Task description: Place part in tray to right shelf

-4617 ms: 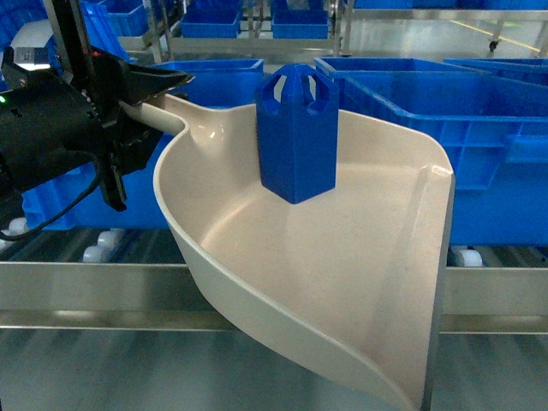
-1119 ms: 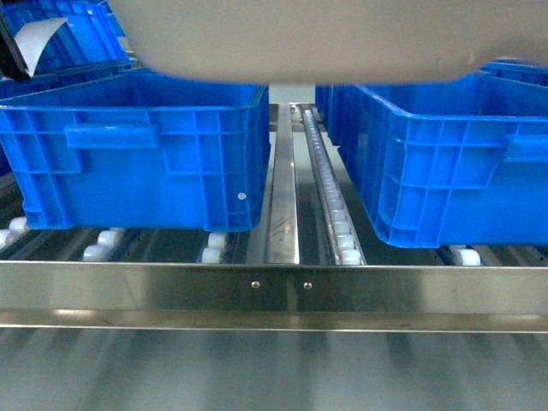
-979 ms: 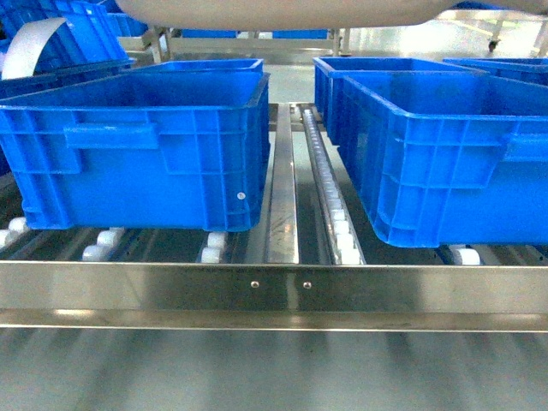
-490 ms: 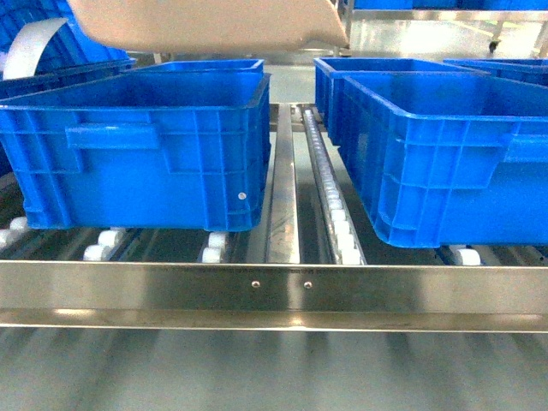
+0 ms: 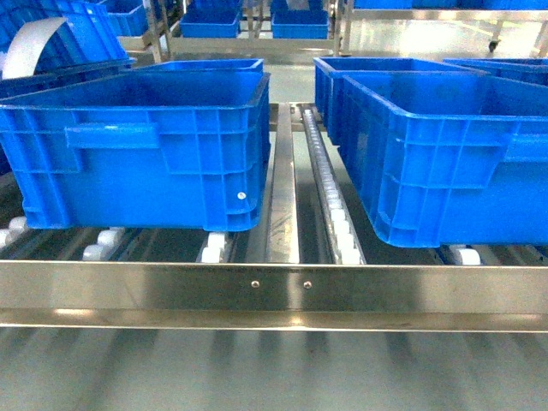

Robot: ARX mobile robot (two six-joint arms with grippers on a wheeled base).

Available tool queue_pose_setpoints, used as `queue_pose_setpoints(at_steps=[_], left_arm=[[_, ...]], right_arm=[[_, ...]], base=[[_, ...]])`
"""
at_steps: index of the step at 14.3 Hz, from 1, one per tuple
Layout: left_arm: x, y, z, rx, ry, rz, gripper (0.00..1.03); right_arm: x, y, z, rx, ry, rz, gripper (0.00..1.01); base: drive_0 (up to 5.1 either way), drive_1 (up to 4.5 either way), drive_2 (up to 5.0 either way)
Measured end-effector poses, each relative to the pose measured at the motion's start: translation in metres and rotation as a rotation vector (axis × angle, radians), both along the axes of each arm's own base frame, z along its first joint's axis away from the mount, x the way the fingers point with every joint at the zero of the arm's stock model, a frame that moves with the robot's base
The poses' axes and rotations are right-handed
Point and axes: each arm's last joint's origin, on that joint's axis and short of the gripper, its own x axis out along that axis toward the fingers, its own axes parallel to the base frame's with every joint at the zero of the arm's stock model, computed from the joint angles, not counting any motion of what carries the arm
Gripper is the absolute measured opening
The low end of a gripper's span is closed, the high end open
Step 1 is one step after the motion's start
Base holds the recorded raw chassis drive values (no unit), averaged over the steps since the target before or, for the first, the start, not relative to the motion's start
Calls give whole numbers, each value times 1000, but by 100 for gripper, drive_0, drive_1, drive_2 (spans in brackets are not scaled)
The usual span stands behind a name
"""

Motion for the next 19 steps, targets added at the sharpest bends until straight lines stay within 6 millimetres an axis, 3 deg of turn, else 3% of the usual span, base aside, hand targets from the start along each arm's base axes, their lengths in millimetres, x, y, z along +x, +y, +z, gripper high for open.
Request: queue_pose_setpoints(at_steps=[4,7,11,13,15,17,19], left_arm=[[-6,-10,-6,68,152,222,12],[-13,-11,4,157,211,459,12],[-27,-57,32,232,158,613,12],[-16,-85,31,501,327,615,12],[-19,-113,35,772,496,591,12],[-24,-126,39,886,576,584,12],[-26,-126,38,891,585,581,12]], right_arm=[[0,0,0,0,0,0,98],[0,0,0,0,0,0,98],[0,0,0,0,0,0,98],[0,0,0,0,1,0,98],[0,0,0,0,0,0,98],[0,0,0,0,0,0,98],[0,0,0,0,0,0,98]], base=[[0,0,0],[0,0,0],[0,0,0],[0,0,0],[0,0,0],[0,0,0],[0,0,0]])
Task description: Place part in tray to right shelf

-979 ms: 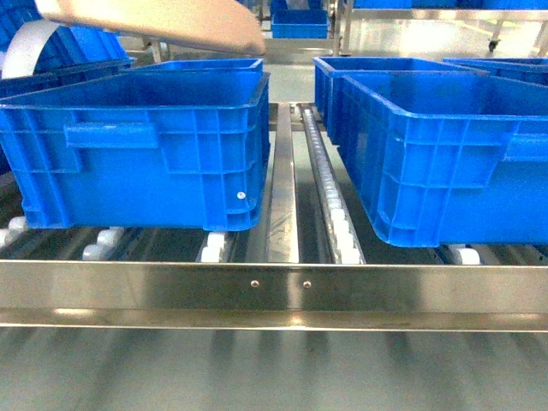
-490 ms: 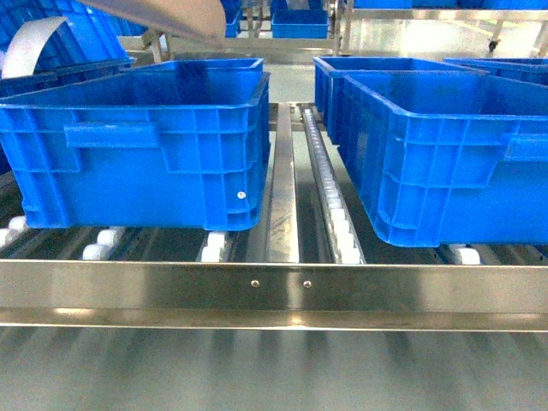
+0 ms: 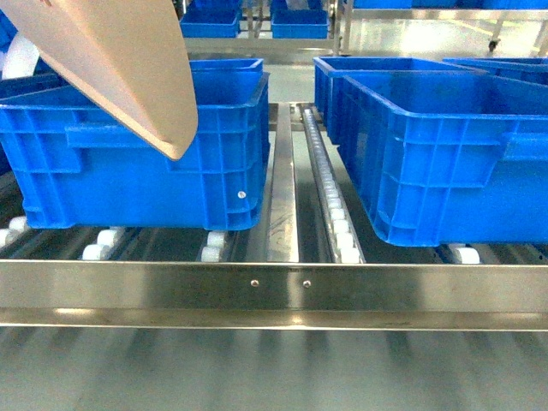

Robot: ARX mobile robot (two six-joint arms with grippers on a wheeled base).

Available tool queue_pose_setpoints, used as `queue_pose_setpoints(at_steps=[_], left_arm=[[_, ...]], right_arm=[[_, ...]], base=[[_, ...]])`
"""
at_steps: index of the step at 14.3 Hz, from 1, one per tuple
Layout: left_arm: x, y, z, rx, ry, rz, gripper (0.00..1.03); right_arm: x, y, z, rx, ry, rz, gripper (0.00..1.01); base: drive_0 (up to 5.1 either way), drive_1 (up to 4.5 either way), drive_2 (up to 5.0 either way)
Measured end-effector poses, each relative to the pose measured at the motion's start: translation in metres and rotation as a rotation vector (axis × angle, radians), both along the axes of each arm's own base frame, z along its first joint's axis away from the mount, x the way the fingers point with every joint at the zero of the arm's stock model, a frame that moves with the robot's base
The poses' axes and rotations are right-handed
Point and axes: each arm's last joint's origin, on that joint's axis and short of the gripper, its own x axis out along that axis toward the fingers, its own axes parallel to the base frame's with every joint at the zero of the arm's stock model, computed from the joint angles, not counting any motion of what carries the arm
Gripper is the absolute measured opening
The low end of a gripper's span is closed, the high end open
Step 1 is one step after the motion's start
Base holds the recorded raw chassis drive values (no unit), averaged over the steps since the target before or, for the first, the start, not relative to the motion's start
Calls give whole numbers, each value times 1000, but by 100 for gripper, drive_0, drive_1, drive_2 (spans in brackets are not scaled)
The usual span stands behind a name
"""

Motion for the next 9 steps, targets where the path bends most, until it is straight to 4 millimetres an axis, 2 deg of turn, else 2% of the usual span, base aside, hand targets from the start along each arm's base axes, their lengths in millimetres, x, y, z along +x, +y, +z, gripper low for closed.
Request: queue_pose_setpoints(at_steps=[1,2,3,4,5,6,7,8,9], left_arm=[[0,6,-7,-20,-20,-4,12],[1,32,-17,-33,-86,-23,12],[1,78,-19,-51,-106,-16,12],[-2,138,-7,-112,-204,0,12],[-8,189,5,-176,-312,-15,12],[-14,236,8,-245,-364,-79,12],[-22,256,0,-220,-115,-290,12],[-38,243,-30,-162,112,-521,12],[-51,219,-57,-53,224,-745,12]], right_arm=[[0,0,0,0,0,0,98],[0,0,0,0,0,0,98],[0,0,0,0,1,0,98],[0,0,0,0,1,0,98],[0,0,0,0,0,0,98],[0,0,0,0,0,0,98],[0,0,0,0,1,0,98],[0,0,0,0,0,0,98],[0,0,0,0,1,0,98]], base=[[0,0,0],[0,0,0],[0,0,0],[0,0,0],[0,0,0],[0,0,0],[0,0,0],[0,0,0],[0,0,0]])
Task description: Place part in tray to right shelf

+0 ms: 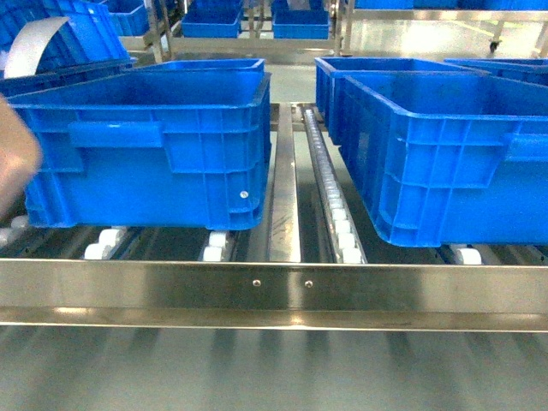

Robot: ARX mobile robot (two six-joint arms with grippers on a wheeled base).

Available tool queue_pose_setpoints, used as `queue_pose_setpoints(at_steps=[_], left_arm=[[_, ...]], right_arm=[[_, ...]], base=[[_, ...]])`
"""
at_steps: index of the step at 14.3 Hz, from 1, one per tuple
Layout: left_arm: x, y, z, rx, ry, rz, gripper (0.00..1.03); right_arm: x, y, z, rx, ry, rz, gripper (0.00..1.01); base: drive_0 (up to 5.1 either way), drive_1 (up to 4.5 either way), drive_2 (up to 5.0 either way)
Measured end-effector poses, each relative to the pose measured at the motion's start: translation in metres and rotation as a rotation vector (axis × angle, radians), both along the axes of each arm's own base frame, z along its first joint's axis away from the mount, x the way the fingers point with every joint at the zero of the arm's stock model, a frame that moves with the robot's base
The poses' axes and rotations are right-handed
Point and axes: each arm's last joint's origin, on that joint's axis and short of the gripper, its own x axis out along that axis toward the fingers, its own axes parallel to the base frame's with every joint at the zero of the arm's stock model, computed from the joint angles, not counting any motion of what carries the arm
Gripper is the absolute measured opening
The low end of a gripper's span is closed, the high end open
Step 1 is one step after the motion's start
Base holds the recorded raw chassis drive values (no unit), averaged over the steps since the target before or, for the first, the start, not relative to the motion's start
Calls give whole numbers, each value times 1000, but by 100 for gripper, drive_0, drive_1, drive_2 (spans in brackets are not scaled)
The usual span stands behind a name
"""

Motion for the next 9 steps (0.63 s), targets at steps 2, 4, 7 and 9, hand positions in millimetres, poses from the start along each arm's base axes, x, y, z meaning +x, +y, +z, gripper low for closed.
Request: queue_pose_setpoints(at_steps=[2,4,7,9], left_arm=[[-32,-23,-27,97,-19,-142,12],[-61,-23,-51,135,-20,-72,12],[-97,-36,-79,163,-38,-101,12],[-119,-49,-93,178,-50,-98,12]], right_arm=[[0,0,0,0,0,-1,98],[0,0,0,0,-1,0,98],[0,0,0,0,-1,0,98],[0,0,0,0,-1,0,98]], base=[[0,0,0],[0,0,0],[0,0,0],[0,0,0]])
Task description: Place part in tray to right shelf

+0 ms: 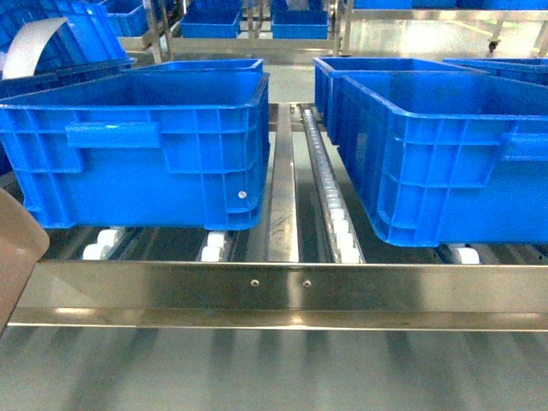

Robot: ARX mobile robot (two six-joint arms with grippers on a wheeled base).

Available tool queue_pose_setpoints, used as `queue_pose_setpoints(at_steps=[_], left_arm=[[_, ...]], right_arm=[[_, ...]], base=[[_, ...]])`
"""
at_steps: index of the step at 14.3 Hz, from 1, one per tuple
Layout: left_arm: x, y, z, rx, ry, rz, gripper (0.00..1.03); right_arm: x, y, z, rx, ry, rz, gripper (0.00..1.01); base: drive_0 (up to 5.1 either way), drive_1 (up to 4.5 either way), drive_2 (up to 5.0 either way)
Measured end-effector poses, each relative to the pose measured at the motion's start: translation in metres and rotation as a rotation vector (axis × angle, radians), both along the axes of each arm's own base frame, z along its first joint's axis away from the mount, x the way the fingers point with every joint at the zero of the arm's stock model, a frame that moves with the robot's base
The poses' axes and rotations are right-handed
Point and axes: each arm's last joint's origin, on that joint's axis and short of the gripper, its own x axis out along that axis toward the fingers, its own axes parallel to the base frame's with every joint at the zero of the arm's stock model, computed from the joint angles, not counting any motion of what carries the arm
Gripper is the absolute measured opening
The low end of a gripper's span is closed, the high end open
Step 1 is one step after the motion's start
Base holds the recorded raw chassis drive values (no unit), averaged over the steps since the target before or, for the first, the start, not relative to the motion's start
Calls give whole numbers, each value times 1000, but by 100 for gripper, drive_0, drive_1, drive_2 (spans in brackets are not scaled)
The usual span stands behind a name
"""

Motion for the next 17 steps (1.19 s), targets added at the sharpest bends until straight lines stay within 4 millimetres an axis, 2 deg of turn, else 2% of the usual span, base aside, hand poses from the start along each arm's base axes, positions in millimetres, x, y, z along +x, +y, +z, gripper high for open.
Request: queue_pose_setpoints(at_steps=[1,3,6,9,17], left_arm=[[-4,0,-5,-10,24,-1,12],[-18,1,-29,-20,105,5,12],[-28,1,-23,-21,40,4,12],[-40,1,-37,-22,79,4,12],[-60,1,-38,-23,40,4,12]], right_arm=[[0,0,0,0,1,0,98],[0,0,0,0,0,0,98],[0,0,0,0,0,0,98],[0,0,0,0,0,0,98],[0,0,0,0,0,0,98]], base=[[0,0,0],[0,0,0],[0,0,0],[0,0,0],[0,0,0]])
